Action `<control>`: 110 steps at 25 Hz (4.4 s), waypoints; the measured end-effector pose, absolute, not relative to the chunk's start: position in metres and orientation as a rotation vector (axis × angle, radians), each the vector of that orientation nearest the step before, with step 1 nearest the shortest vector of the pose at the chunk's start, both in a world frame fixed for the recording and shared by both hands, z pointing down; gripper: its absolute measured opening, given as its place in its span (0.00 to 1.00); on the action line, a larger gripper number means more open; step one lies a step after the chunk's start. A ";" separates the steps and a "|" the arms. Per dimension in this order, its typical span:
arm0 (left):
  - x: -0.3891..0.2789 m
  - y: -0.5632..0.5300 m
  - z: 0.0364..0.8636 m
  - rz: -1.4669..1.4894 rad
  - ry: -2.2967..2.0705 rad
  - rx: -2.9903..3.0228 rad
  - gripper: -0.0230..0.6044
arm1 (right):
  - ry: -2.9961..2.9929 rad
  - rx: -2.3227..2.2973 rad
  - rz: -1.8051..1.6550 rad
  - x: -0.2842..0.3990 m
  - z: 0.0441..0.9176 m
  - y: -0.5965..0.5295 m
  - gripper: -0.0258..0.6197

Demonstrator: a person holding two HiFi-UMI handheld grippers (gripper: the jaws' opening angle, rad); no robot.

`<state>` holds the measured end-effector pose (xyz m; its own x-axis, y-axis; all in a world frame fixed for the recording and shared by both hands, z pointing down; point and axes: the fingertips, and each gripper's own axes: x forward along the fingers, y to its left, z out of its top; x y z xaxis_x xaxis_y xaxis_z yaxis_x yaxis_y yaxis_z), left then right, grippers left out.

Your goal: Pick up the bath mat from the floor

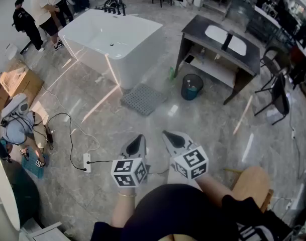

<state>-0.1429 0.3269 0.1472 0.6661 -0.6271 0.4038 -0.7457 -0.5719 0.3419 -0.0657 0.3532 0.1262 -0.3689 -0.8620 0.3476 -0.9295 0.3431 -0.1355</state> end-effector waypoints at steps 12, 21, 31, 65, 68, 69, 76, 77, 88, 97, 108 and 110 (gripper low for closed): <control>-0.150 0.347 0.145 0.353 -1.030 2.417 0.03 | -2.394 1.631 0.447 -0.081 0.119 0.367 0.06; -0.162 0.363 0.142 0.351 -1.021 2.443 0.03 | -2.451 1.601 0.483 -0.106 0.115 0.384 0.06; -0.170 0.360 0.146 0.354 -1.026 2.414 0.03 | -2.439 1.586 0.499 -0.112 0.118 0.383 0.06; -0.092 0.166 0.152 0.302 -1.165 2.326 0.03 | -2.503 1.424 0.389 -0.028 0.123 0.181 0.06; -0.081 0.147 0.152 0.288 -1.191 2.300 0.03 | -2.517 1.396 0.395 -0.016 0.122 0.162 0.06; -0.077 0.141 0.153 0.286 -1.198 2.294 0.03 | -2.521 1.386 0.403 -0.011 0.123 0.156 0.06; -0.045 0.113 0.159 0.286 -1.244 2.267 0.03 | -2.559 1.348 0.426 0.025 0.126 0.121 0.06; -0.041 0.109 0.160 0.286 -1.249 2.262 0.03 | -2.561 1.340 0.428 0.029 0.127 0.117 0.06; -0.005 0.072 0.172 0.299 -1.288 2.232 0.03 | -2.591 1.278 0.429 0.066 0.138 0.081 0.06; 0.001 0.059 0.179 0.288 -1.323 2.189 0.03 | -2.602 1.243 0.444 0.075 0.144 0.066 0.06; -0.015 0.050 0.190 0.291 -1.353 2.118 0.03 | -2.566 1.248 0.516 0.075 0.158 0.055 0.06; -0.019 0.046 0.193 0.289 -1.352 2.107 0.03 | -2.561 1.253 0.524 0.073 0.159 0.050 0.06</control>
<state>-0.0188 0.0456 0.1930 0.4543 -0.7465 0.4862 -0.8801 -0.2913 0.3750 0.0732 0.0499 0.1595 -0.6026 -0.7090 0.3663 -0.7959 0.5677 -0.2106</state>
